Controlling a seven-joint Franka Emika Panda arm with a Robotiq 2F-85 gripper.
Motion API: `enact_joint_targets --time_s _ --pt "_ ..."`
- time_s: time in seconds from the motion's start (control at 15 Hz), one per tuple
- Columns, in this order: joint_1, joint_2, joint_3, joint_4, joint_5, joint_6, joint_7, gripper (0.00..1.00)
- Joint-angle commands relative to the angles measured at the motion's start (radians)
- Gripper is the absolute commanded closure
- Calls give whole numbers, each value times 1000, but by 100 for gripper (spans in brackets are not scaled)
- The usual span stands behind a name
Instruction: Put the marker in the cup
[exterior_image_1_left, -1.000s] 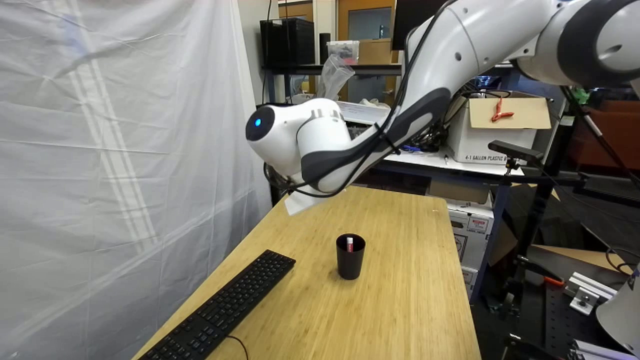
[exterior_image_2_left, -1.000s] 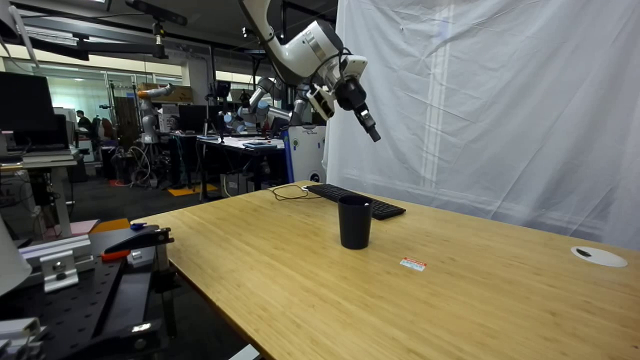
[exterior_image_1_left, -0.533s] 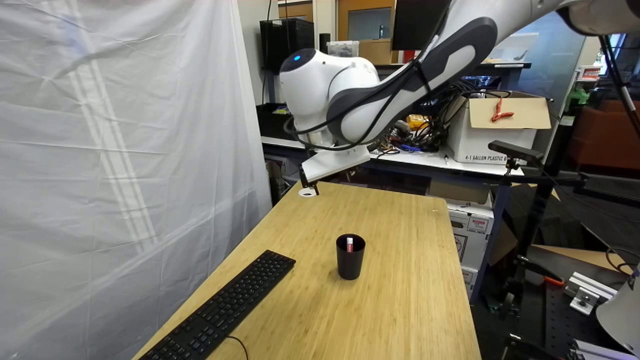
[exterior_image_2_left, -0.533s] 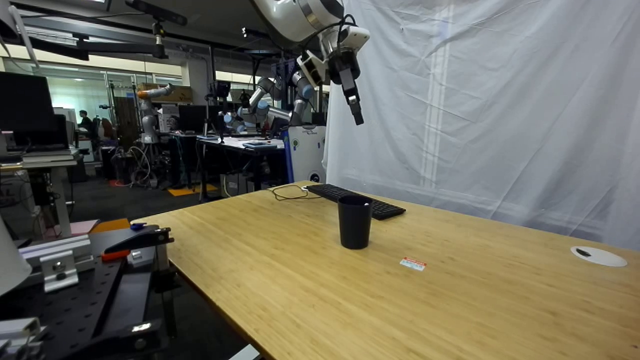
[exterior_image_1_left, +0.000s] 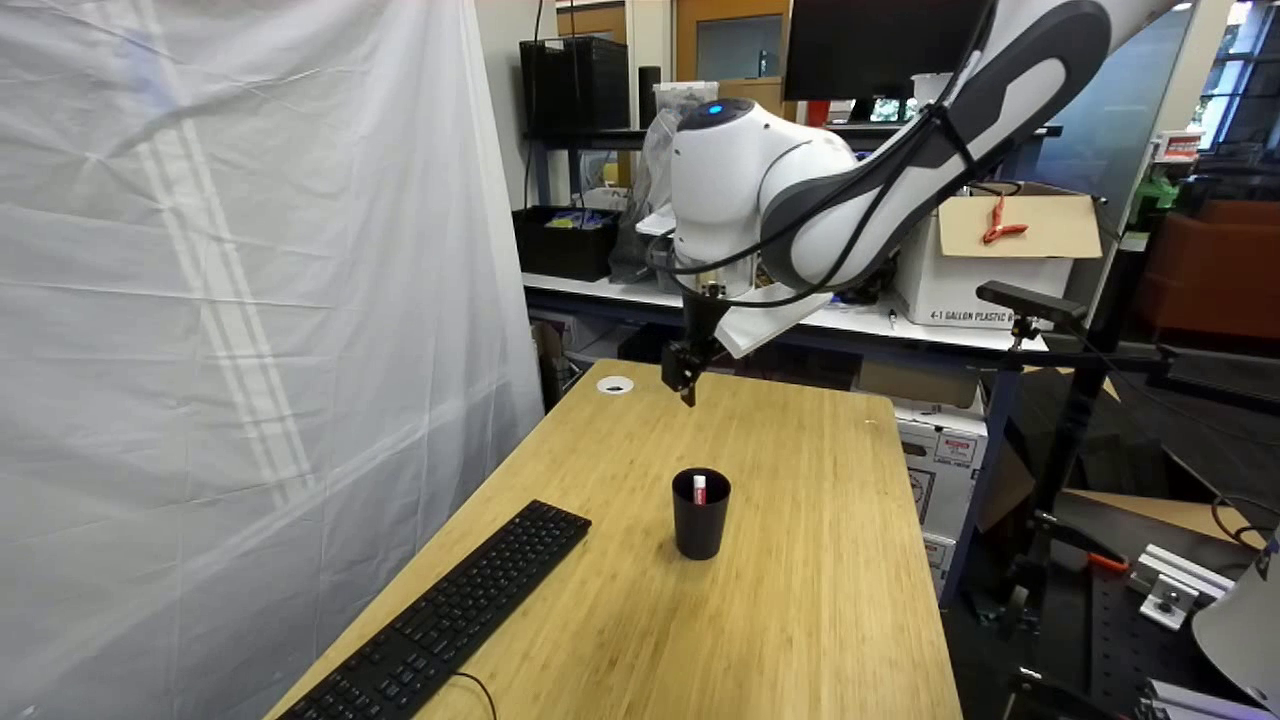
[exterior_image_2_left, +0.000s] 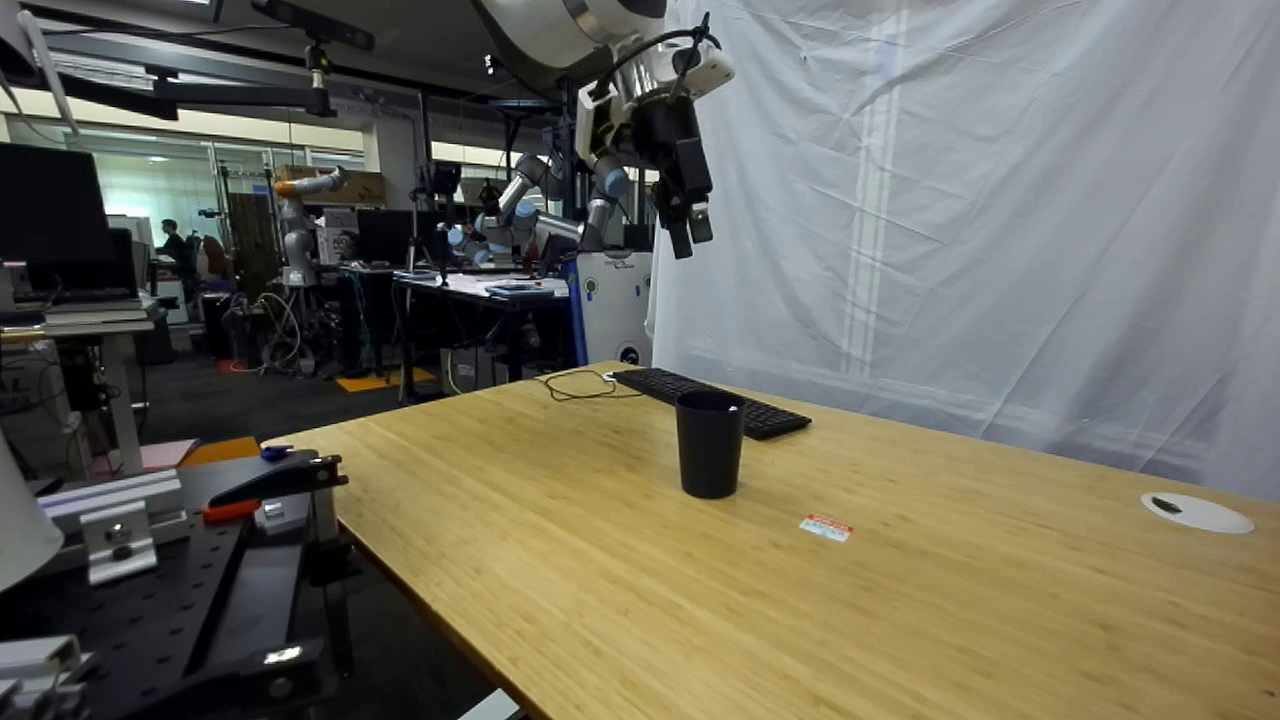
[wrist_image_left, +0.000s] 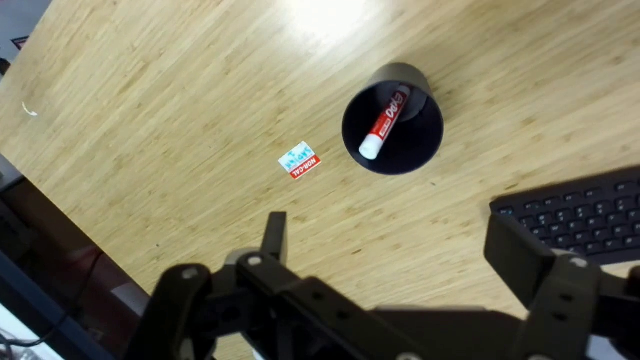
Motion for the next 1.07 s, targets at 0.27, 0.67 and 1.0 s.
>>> enact_joint_targets --time_s 0.27,0.67,1.0 --pt "-68 -113 15 -176 199 81 -559 0" --pt "-71 -91 7 -160 292 35 -719 0" --pt "-72 -91 8 -160 296 33 -727 0"
